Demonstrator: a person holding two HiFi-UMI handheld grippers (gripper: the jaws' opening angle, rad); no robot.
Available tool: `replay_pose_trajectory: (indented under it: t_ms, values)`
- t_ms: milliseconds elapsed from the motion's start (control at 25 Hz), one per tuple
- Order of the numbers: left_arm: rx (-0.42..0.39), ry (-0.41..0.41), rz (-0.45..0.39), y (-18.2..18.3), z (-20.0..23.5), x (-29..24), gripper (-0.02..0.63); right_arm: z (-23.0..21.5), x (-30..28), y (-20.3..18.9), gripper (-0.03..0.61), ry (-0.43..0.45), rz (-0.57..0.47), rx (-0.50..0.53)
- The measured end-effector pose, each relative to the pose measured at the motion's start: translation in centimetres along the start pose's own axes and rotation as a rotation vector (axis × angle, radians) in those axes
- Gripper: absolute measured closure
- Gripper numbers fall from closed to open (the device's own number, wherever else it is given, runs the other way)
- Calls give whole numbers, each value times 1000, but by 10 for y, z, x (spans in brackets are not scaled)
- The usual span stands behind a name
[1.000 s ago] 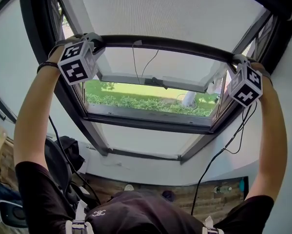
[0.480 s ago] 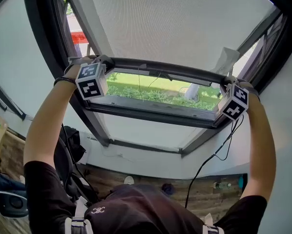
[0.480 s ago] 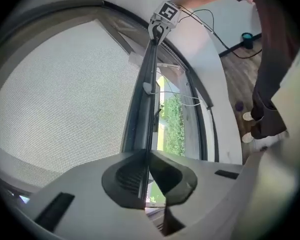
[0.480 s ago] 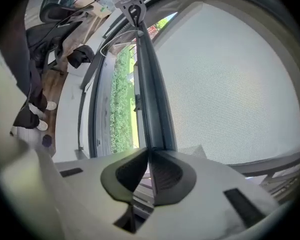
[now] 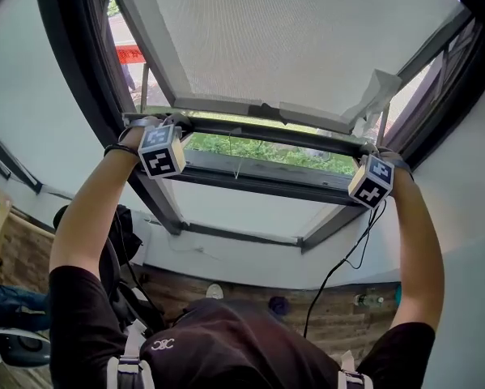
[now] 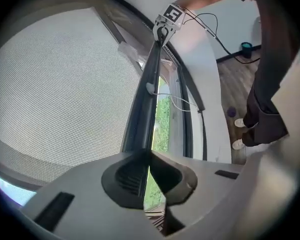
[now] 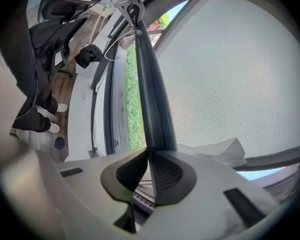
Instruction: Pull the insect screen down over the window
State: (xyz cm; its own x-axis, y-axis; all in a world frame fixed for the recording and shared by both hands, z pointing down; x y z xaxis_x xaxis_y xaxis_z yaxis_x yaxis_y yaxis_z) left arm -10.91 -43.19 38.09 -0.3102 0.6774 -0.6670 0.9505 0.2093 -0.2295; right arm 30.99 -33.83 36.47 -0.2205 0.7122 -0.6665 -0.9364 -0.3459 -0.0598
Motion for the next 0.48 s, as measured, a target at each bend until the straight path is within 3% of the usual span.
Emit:
replay_pose_trajectory:
  t_ms: [480]
  values:
    - [24, -124, 60, -18, -56, -63, 595, 65, -70, -2, 543, 146, 30, -15]
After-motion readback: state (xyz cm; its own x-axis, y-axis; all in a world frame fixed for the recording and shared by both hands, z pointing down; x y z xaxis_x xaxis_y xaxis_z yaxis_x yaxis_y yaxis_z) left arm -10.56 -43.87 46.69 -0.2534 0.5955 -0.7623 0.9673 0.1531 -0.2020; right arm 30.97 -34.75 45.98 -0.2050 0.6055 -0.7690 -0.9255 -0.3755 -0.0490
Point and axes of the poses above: the fingertips, and each gripper's own axes: x backward along the fingers, z to its left, y out of its top, the point moved 9 cm from there along x, backward along the fingers, and after that the axes turned 2 degrees about z, right-handed, at the moved point
